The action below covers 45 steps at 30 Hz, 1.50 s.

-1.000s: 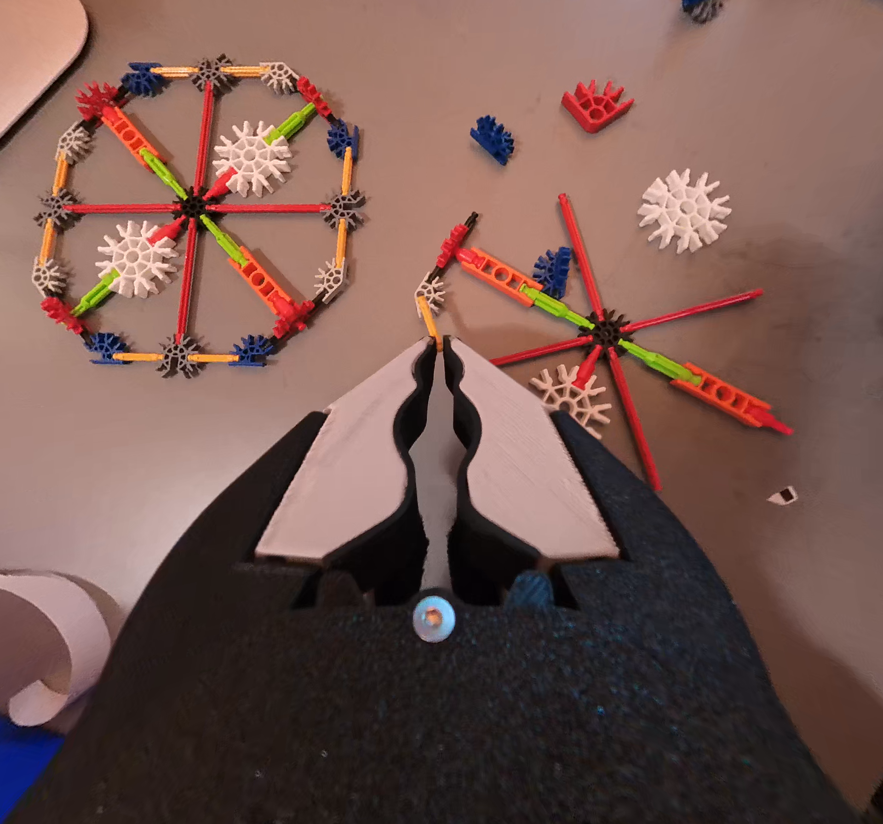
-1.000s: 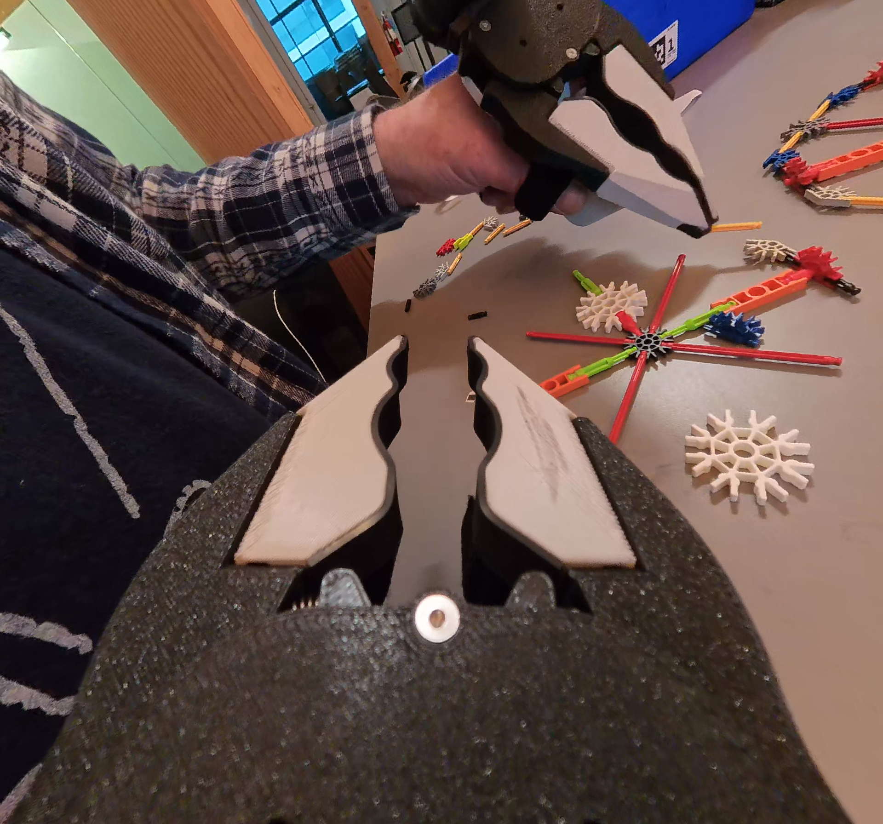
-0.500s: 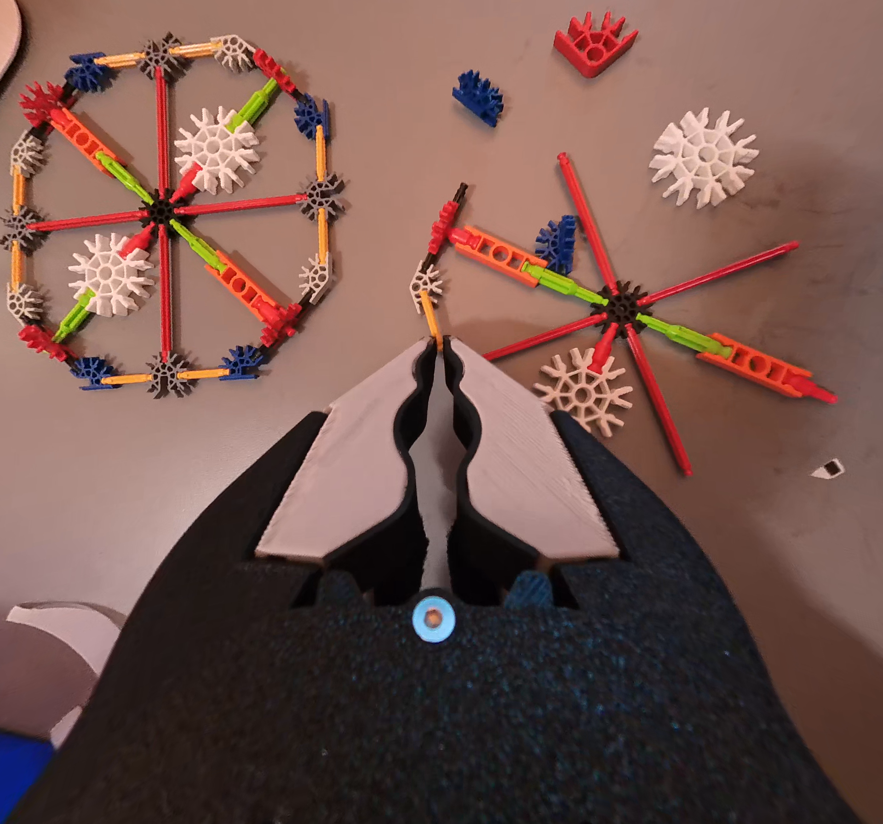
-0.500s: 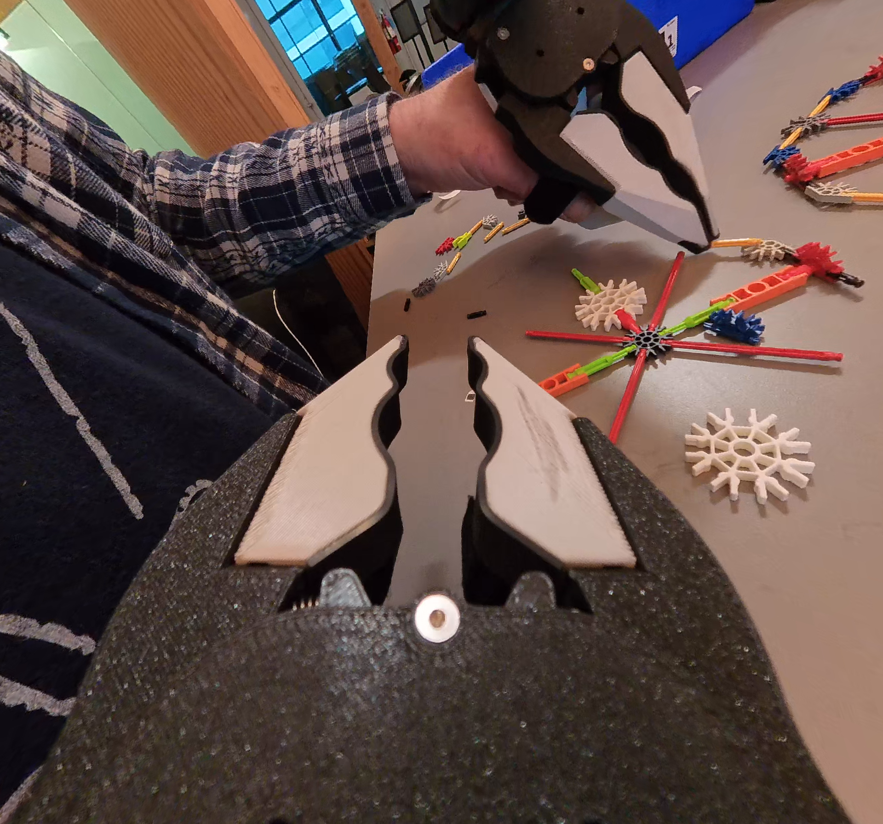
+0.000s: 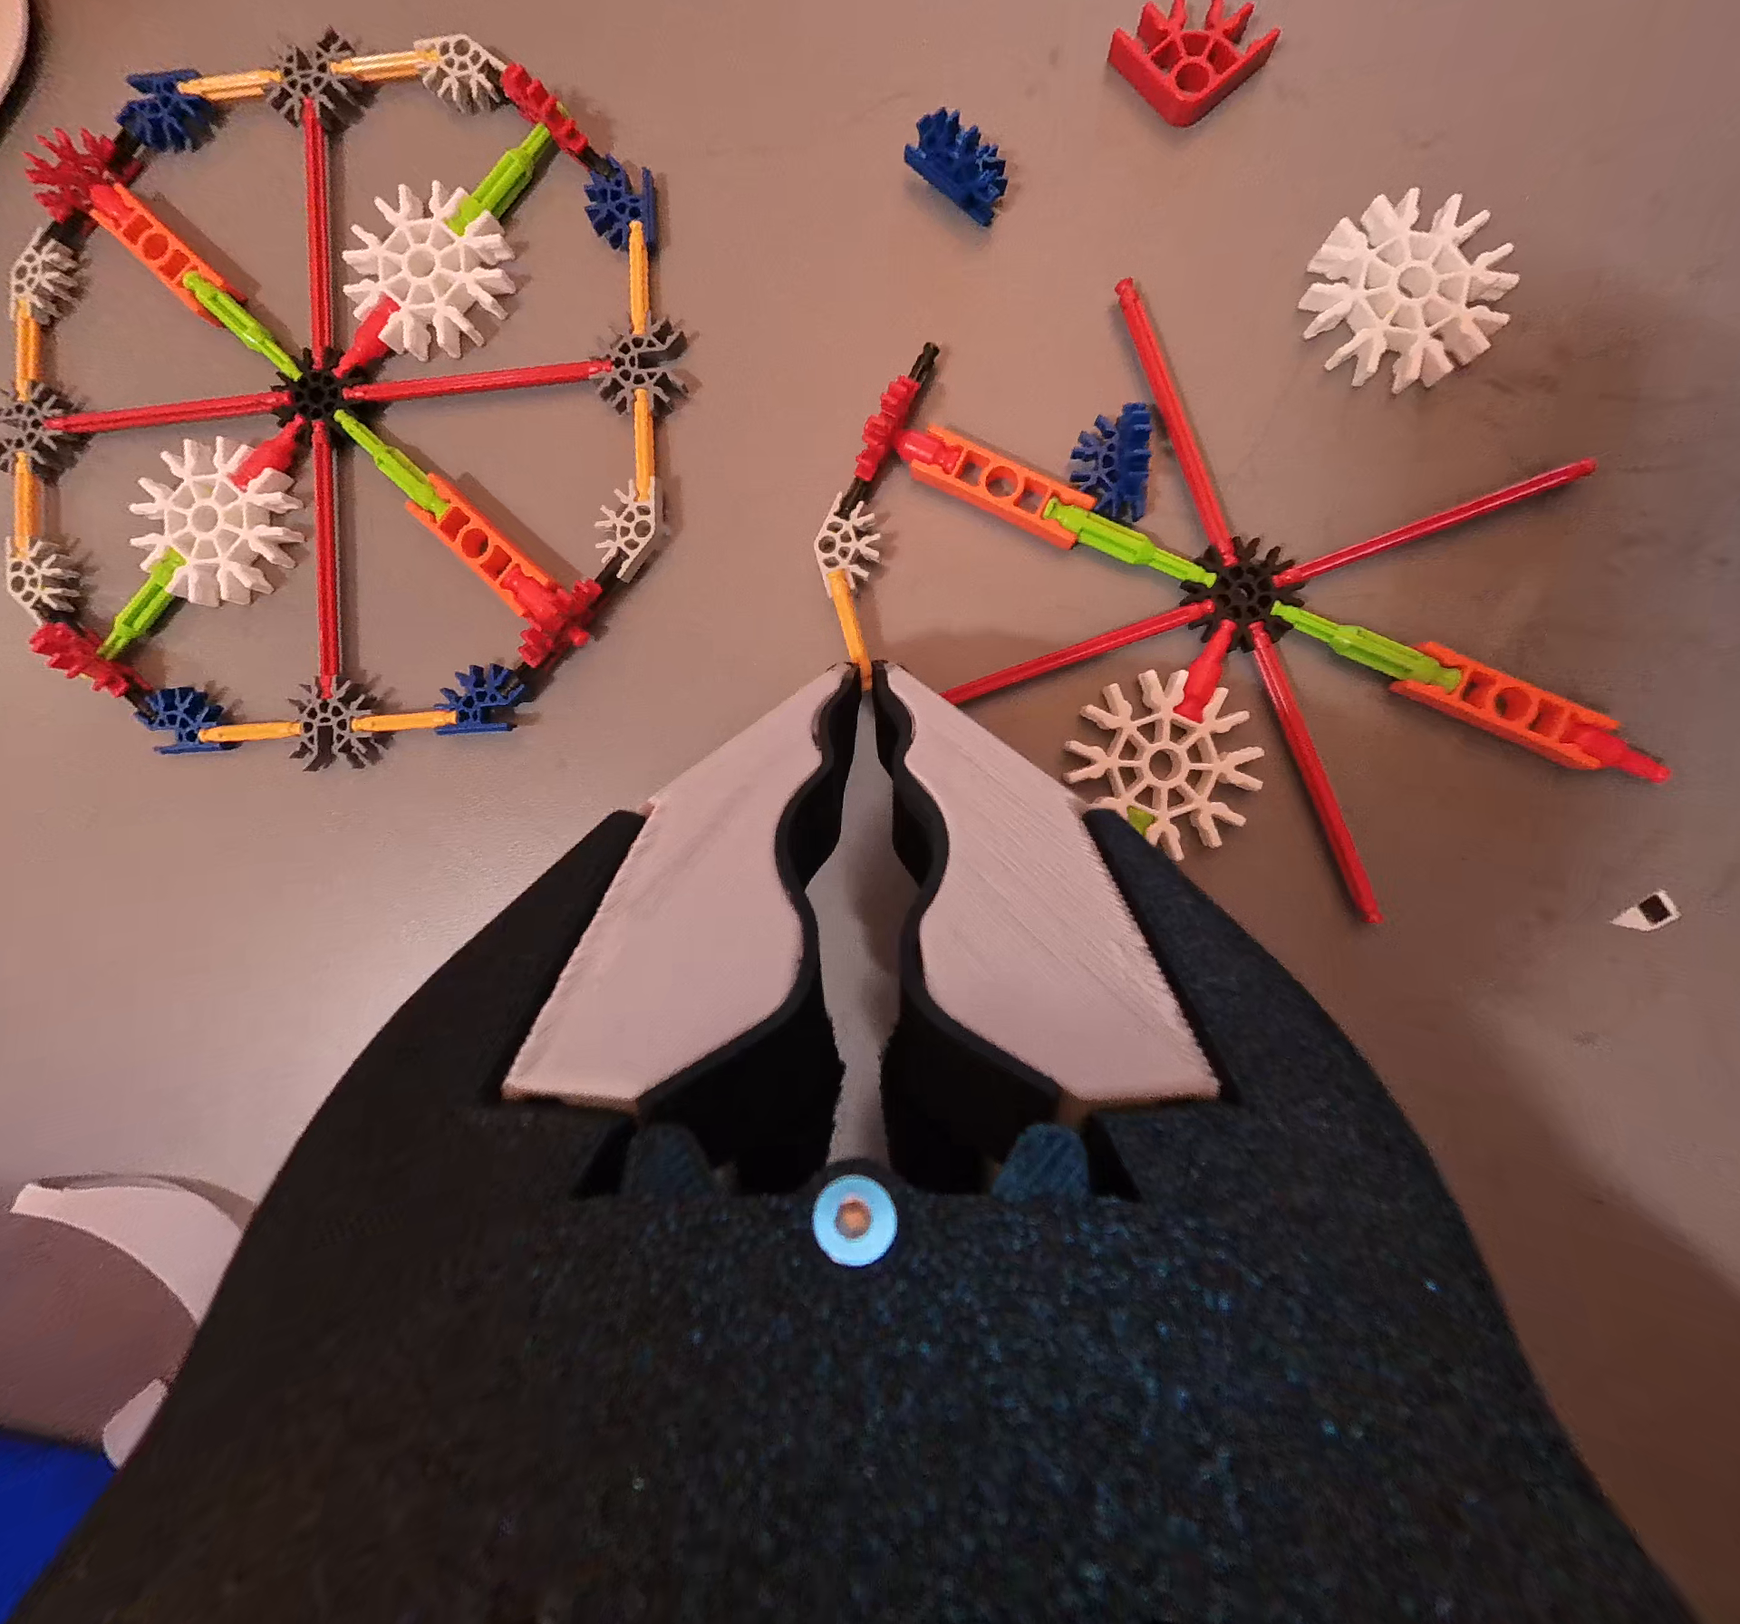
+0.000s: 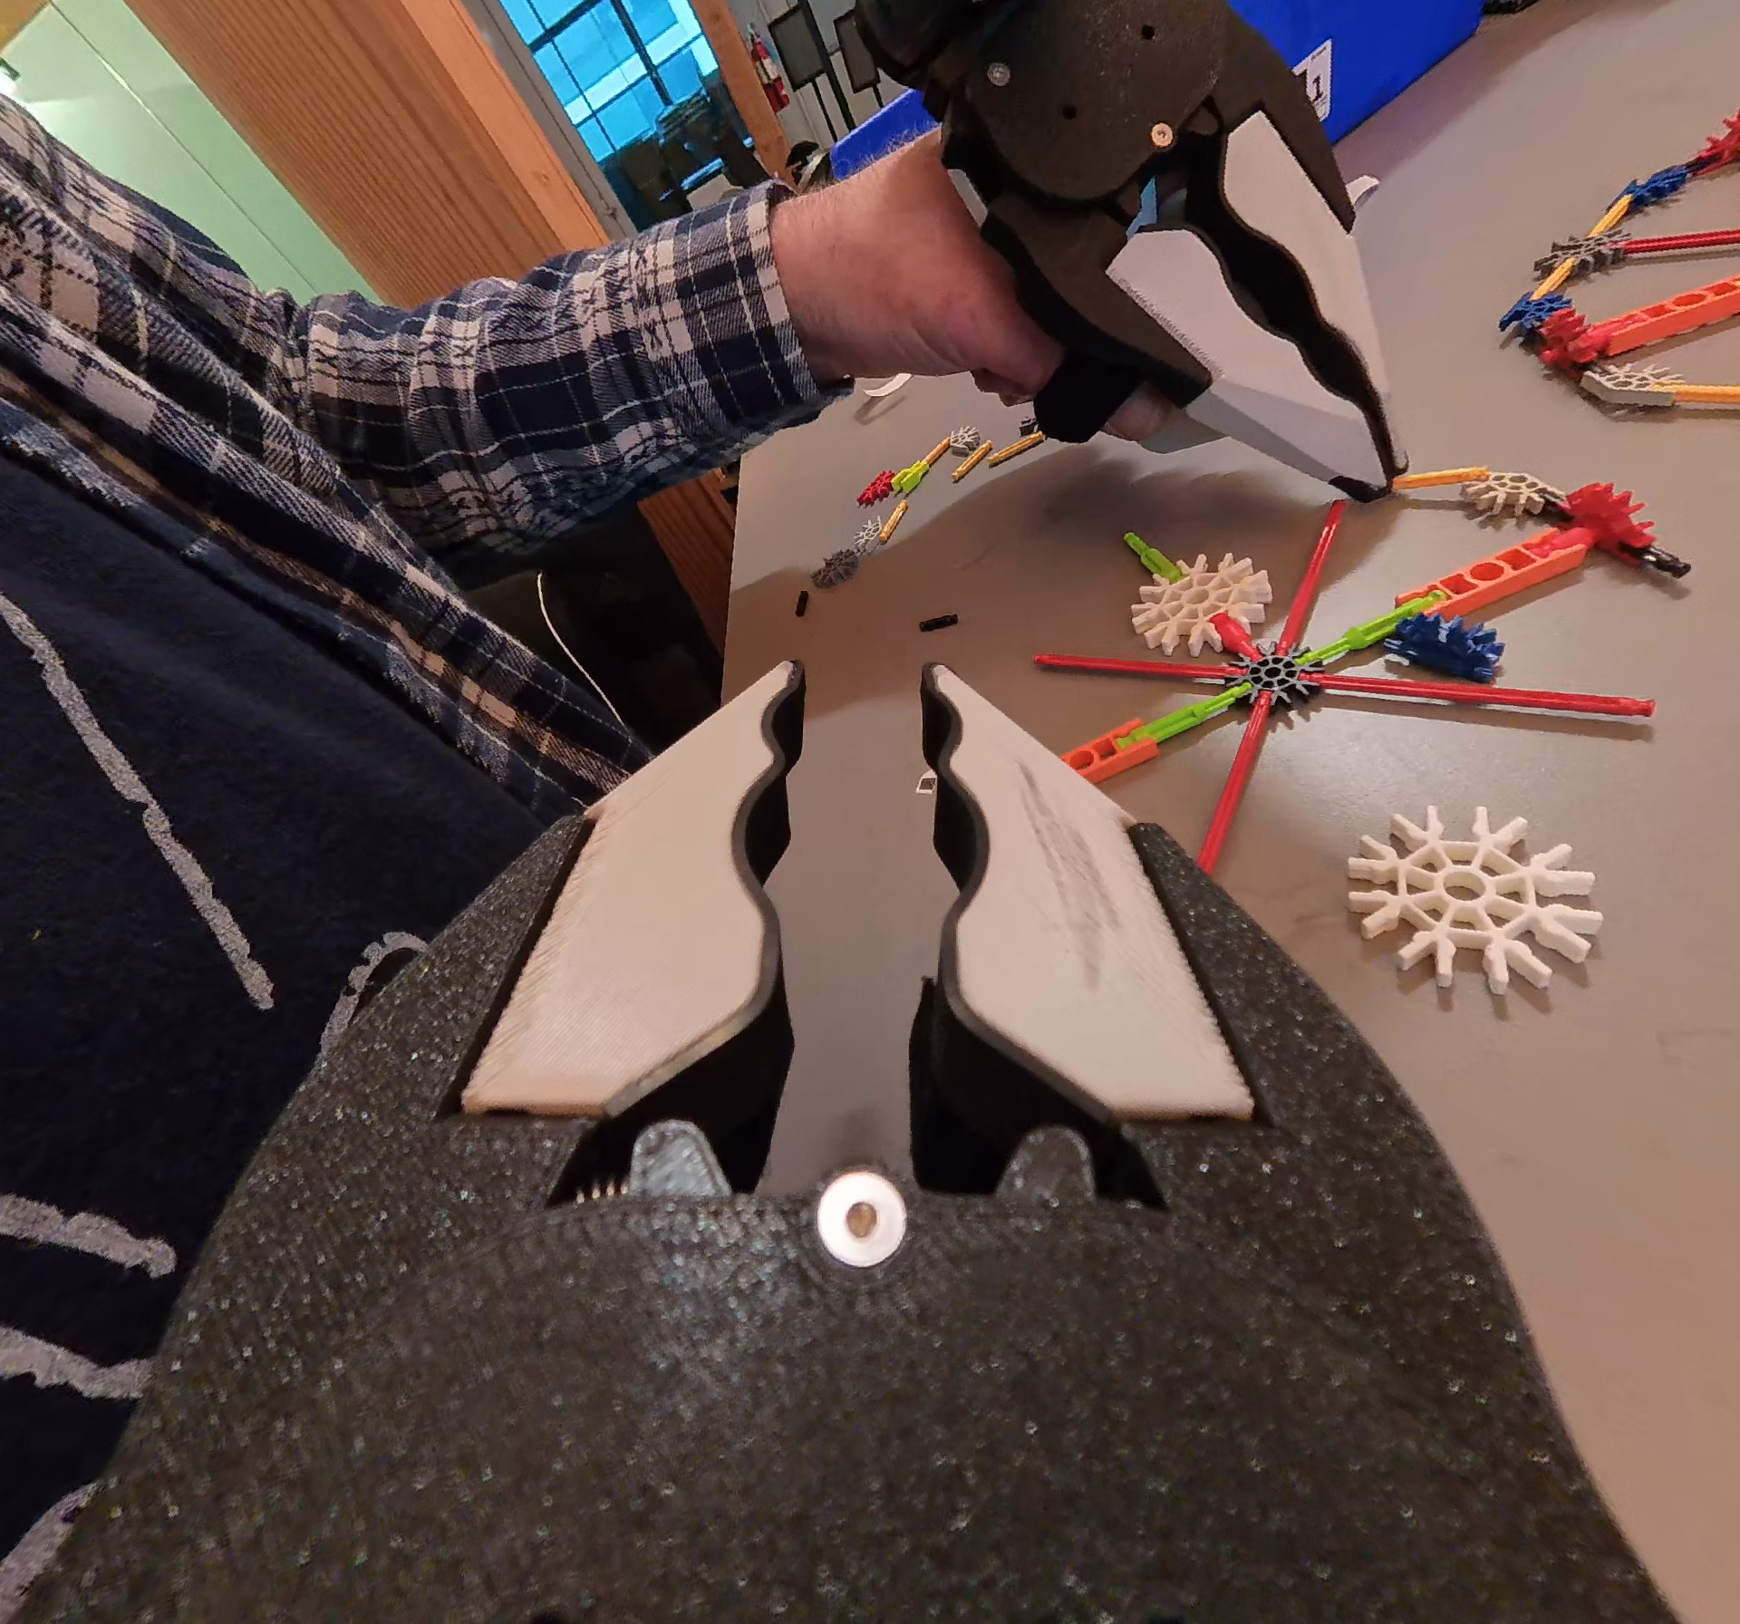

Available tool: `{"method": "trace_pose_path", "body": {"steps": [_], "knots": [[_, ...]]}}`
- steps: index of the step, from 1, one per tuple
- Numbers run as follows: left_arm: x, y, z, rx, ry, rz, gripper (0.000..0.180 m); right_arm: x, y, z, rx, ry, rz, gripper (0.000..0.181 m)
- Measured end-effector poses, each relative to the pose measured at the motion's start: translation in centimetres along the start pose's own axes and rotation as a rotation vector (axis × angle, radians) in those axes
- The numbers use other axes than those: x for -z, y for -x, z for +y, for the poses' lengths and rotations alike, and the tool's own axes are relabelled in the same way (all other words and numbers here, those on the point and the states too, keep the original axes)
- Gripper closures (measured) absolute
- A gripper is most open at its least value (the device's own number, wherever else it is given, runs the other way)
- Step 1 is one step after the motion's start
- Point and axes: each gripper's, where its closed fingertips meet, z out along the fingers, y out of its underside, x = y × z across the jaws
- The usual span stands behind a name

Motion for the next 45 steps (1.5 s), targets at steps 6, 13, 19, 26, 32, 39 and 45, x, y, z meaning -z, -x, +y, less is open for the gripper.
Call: {"method": "trace_pose_path", "body": {"steps": [6,13,19,26,32,39,45], "knots": [[-0.2,-0.1,0.1,0.009,0.007,0.008,0.179,0.1,0.1,0.0,0.004,-0.004,0.002,0.158],[-0.2,-0.1,0.0,0.009,0.006,0.006,0.179,0.5,-0.1,-1.3,0.031,-0.063,0.051,0.158],[-0.2,-0.1,0.1,0.010,0.017,0.006,0.179,0.3,-4.3,-4.6,0.081,-0.022,0.325,0.180],[-0.2,-0.2,0.0,0.015,0.025,0.004,0.179,-3.6,-11.5,-6.0,0.135,0.171,0.527,0.181],[-0.2,-0.2,0.0,-0.001,0.034,0.001,0.179,-6.1,-15.9,-3.8,0.184,0.363,0.566,0.181],[-0.3,-0.3,-0.1,0.011,0.015,0.009,0.179,-6.2,-16.6,-2.3,0.183,0.426,0.545,0.181],[-0.3,-0.3,0.0,0.001,0.018,0.011,0.179,-6.2,-16.7,-2.2,0.217,0.467,0.542,0.181]]}}
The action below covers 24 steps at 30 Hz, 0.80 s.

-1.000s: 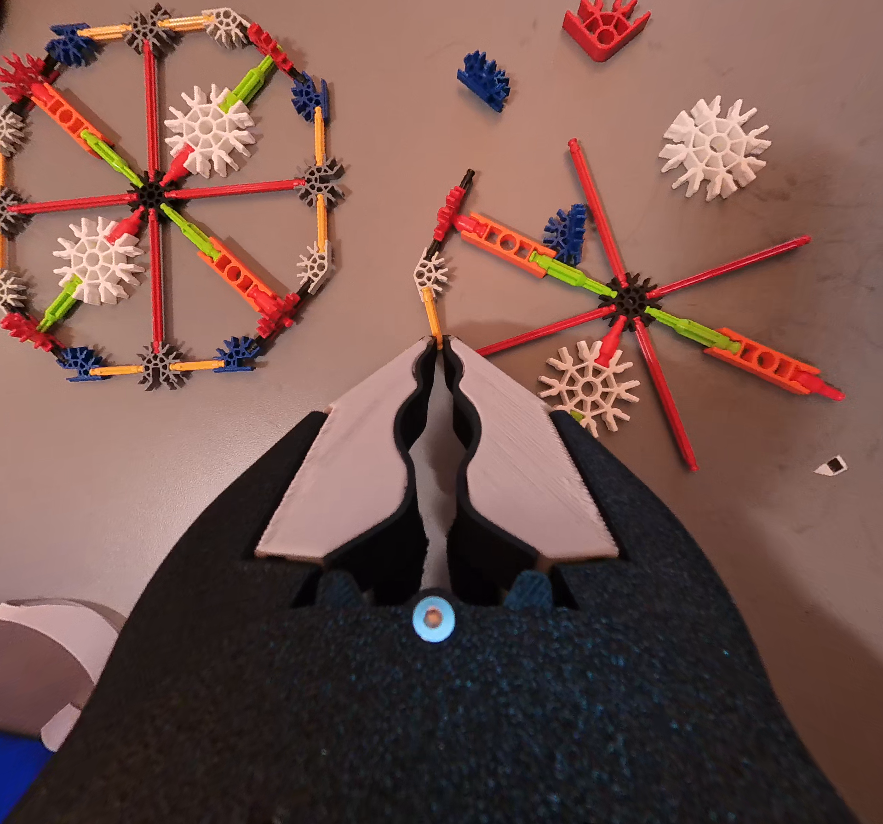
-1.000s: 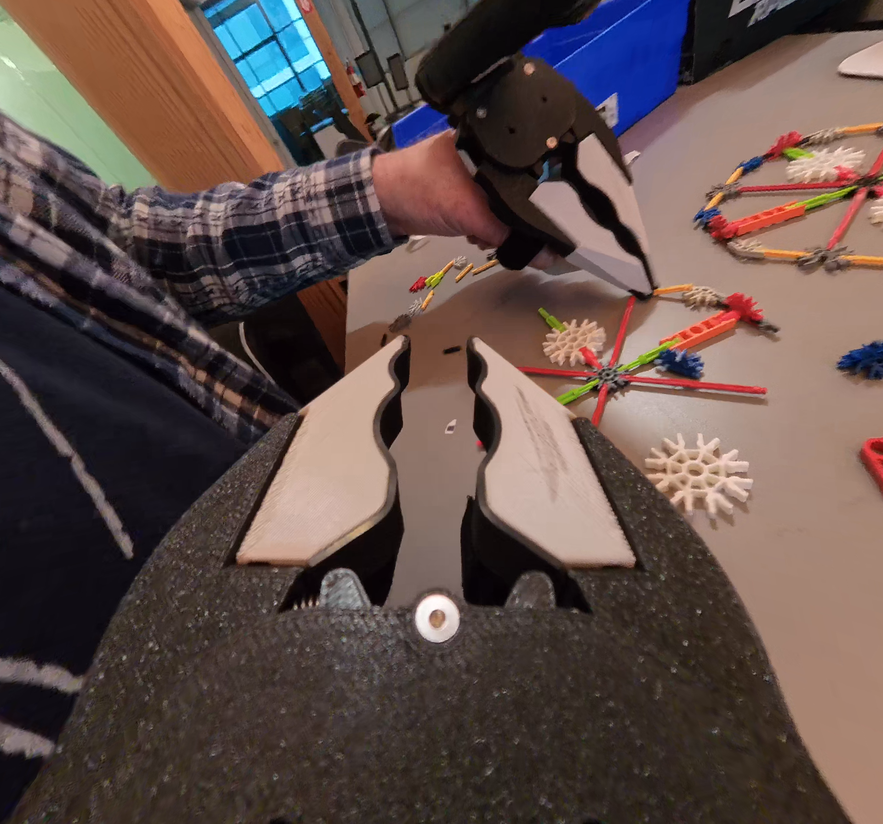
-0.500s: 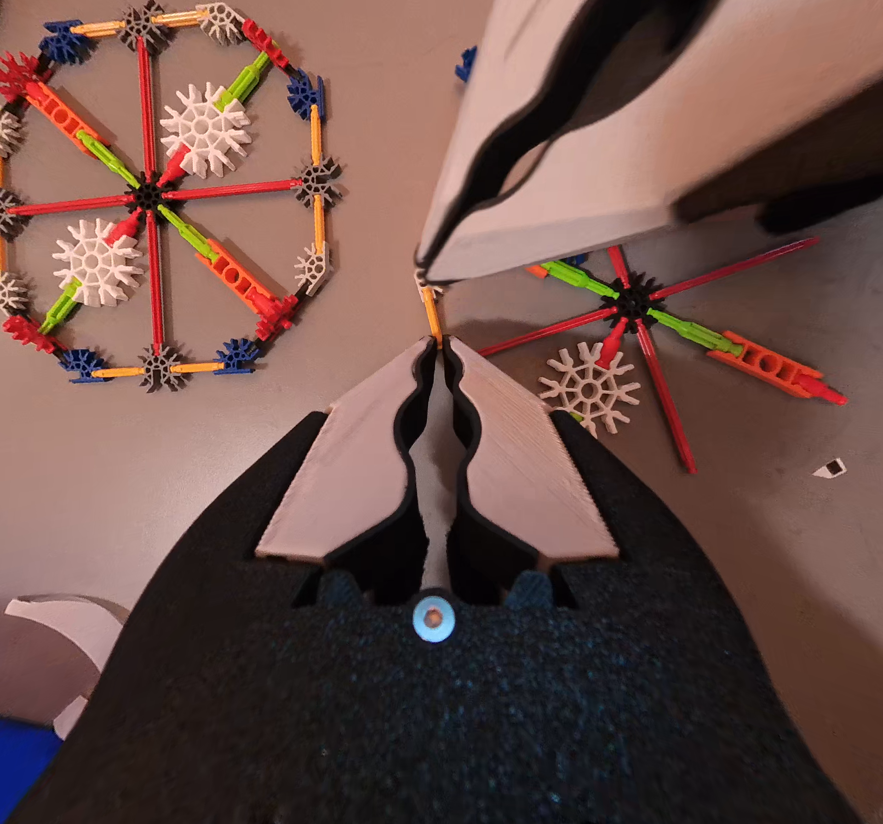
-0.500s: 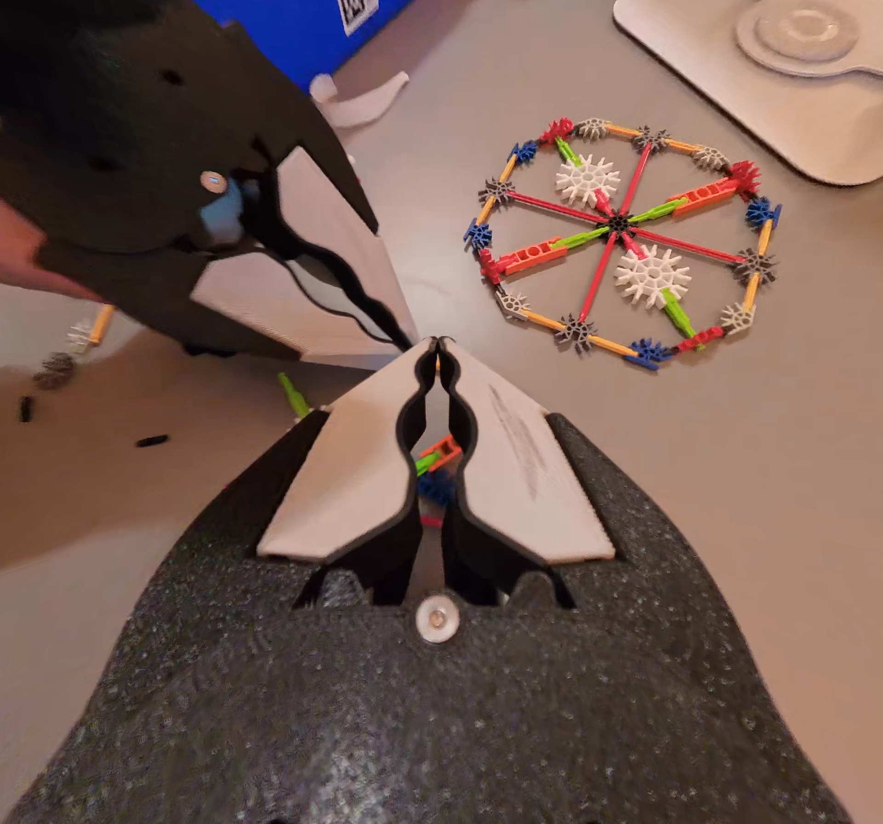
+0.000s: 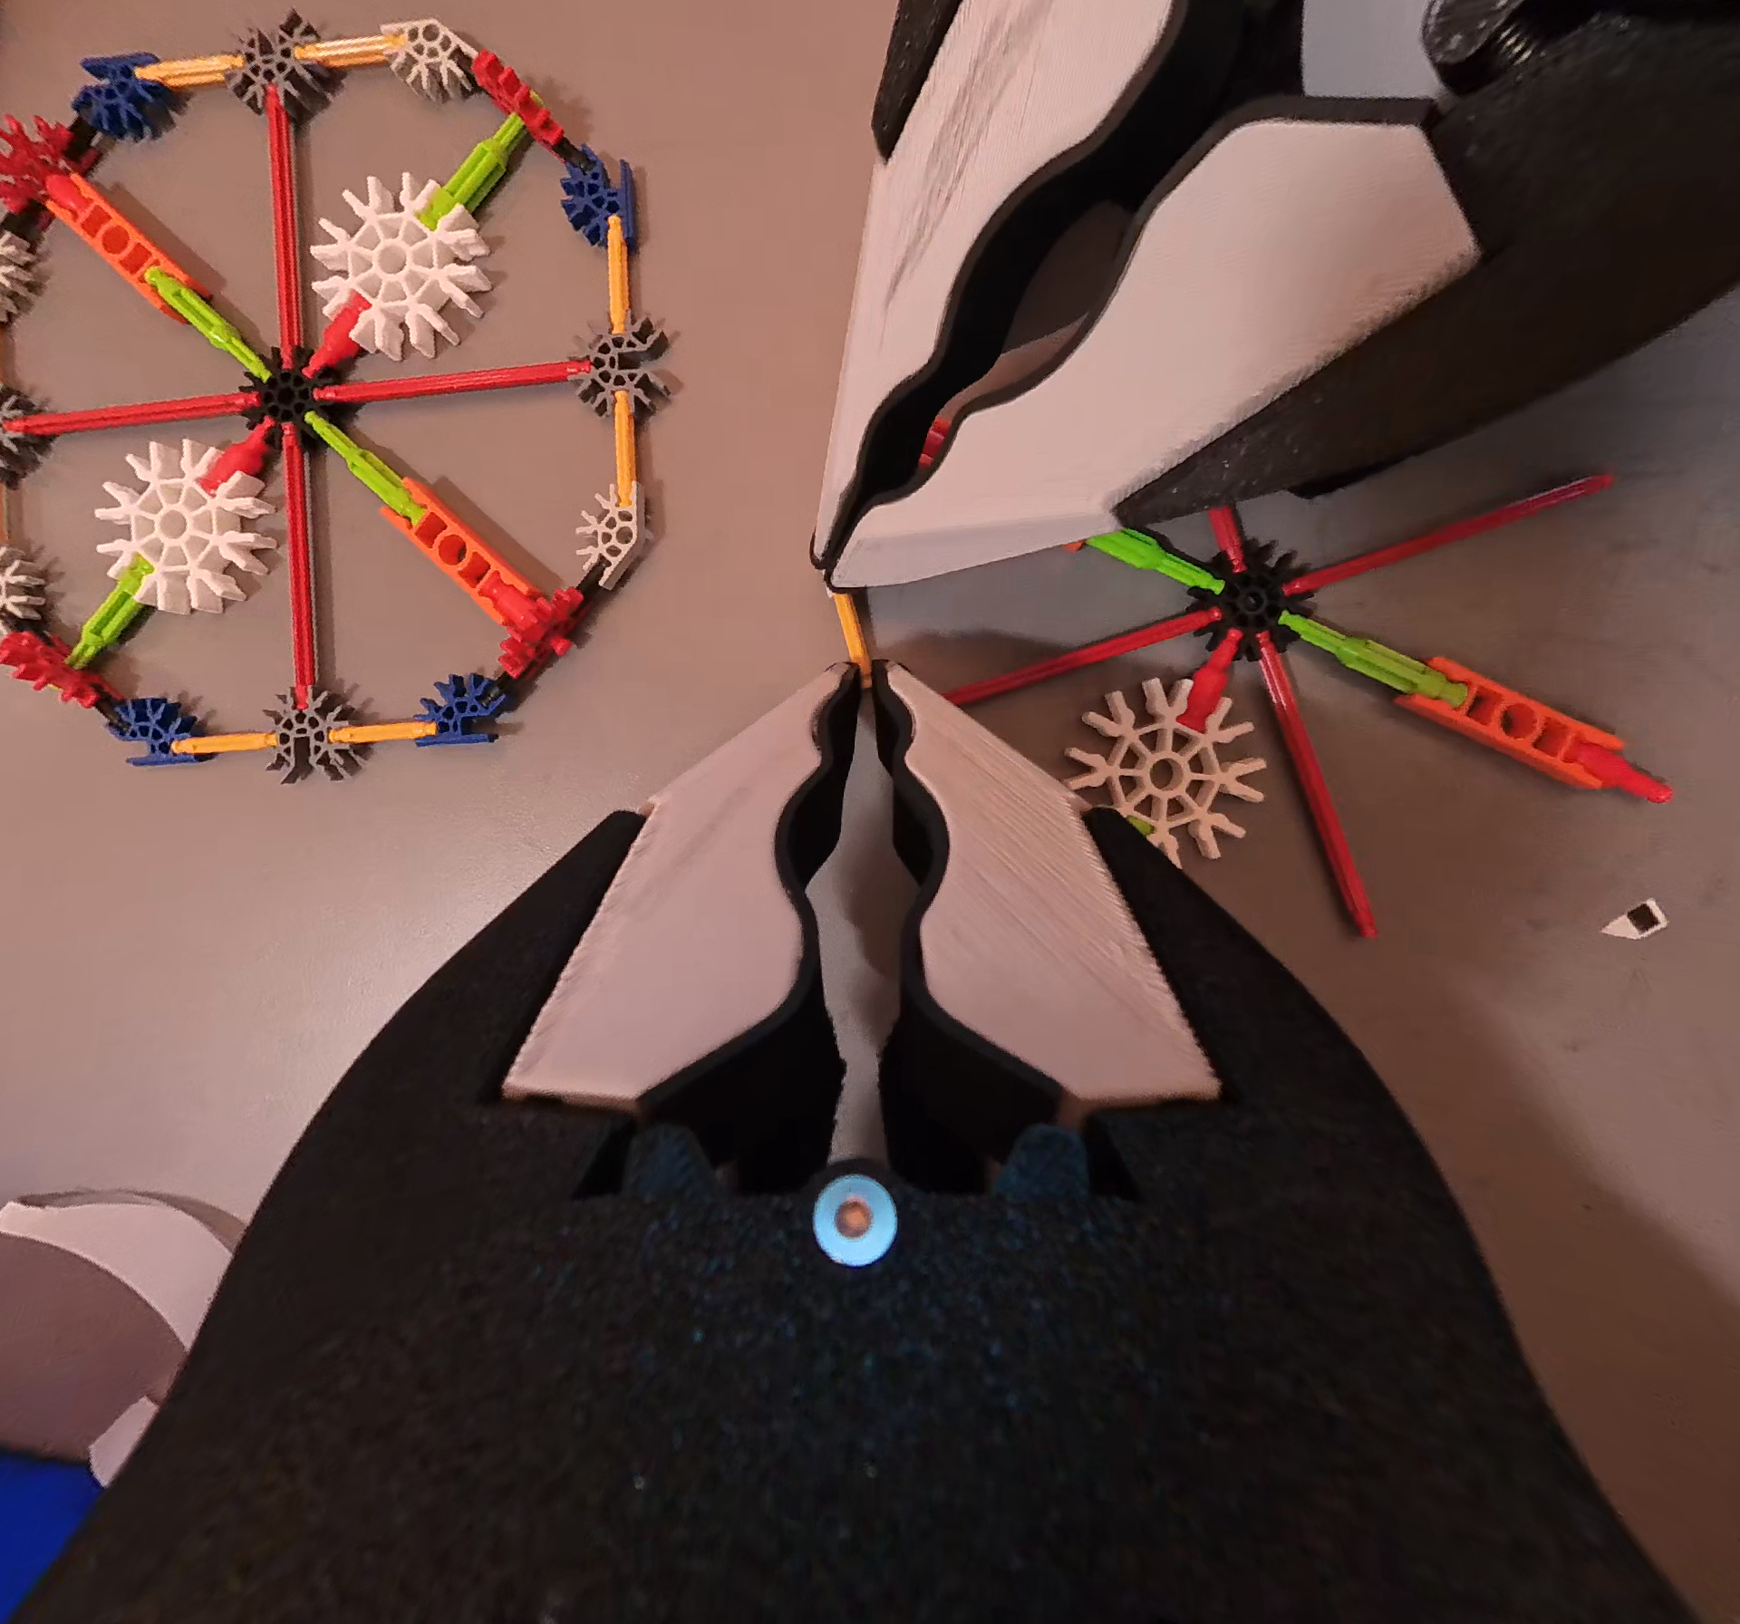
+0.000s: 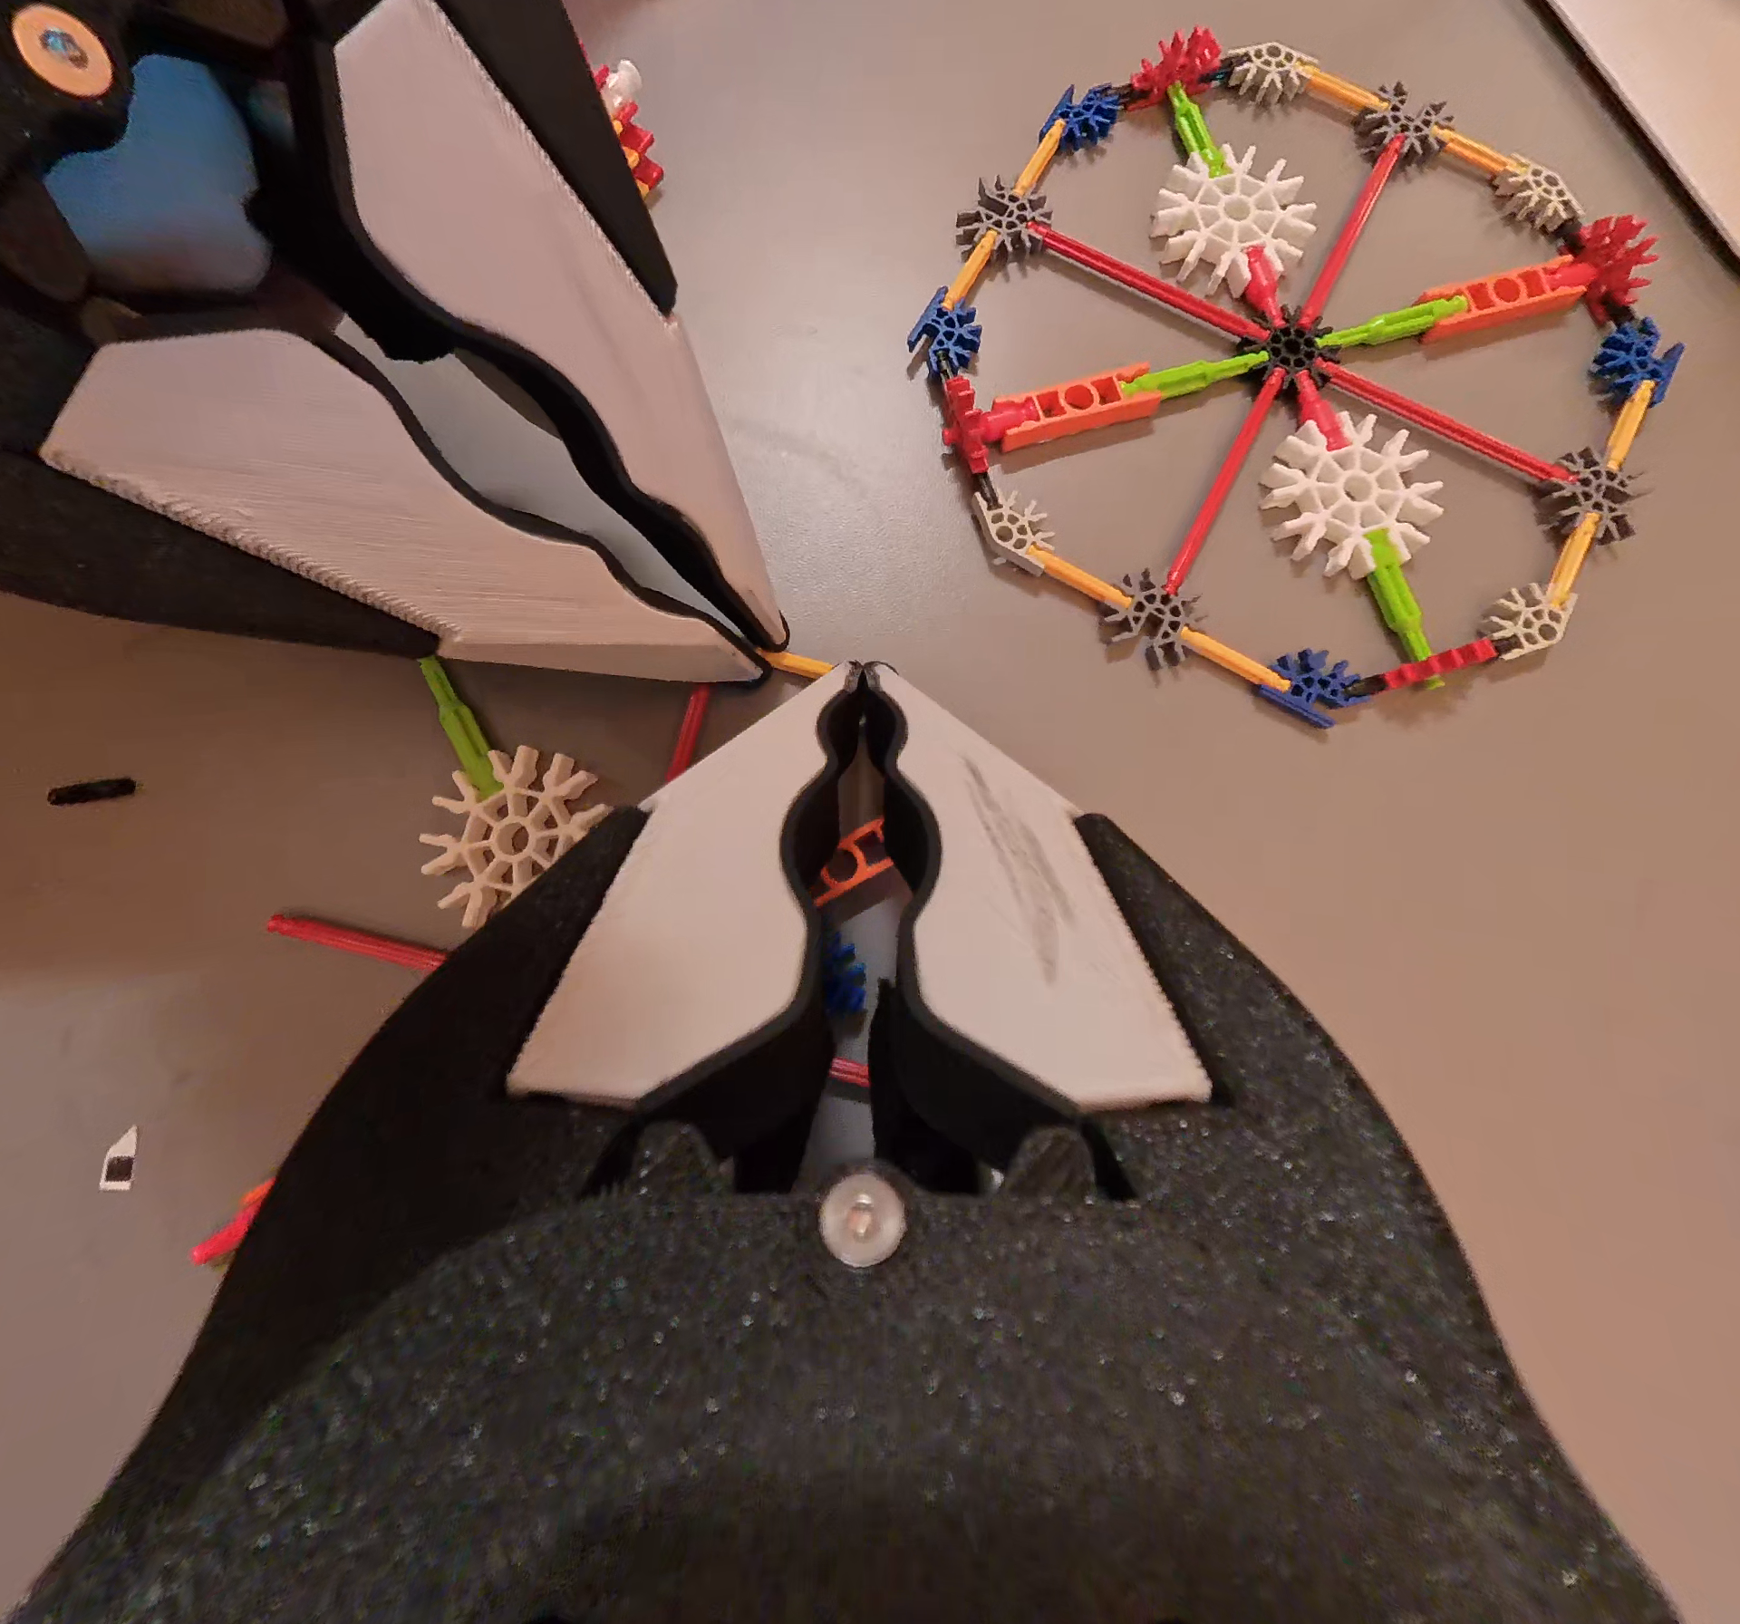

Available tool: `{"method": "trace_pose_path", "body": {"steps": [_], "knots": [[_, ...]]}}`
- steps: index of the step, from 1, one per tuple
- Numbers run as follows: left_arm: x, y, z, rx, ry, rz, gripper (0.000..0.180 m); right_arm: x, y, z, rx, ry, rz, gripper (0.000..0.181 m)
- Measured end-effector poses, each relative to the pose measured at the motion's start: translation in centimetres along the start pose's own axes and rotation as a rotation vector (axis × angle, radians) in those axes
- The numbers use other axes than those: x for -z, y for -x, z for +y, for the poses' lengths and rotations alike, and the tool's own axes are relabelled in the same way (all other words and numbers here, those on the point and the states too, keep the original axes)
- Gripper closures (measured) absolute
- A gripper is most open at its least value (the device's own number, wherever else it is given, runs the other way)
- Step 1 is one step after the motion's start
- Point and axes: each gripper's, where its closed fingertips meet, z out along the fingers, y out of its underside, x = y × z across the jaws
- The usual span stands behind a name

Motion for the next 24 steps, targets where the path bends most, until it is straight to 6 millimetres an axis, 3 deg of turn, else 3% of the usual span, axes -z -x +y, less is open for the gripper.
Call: {"method": "trace_pose_path", "body": {"steps": [15,21,24], "knots": [[-0.04,-0.01,-0.05,0.039,-0.046,0.051,0.179,-0.27,0.04,0.32,0.132,0.245,-0.044,0.181],[-0.04,0.02,-0.06,0.043,-0.055,0.054,0.178,-0.52,-0.03,0.02,0.106,0.260,-0.063,0.181],[-0.08,0.03,-0.09,0.028,-0.046,0.030,0.178,0.28,-0.85,-0.43,-0.032,0.184,-0.077,0.181]]}}
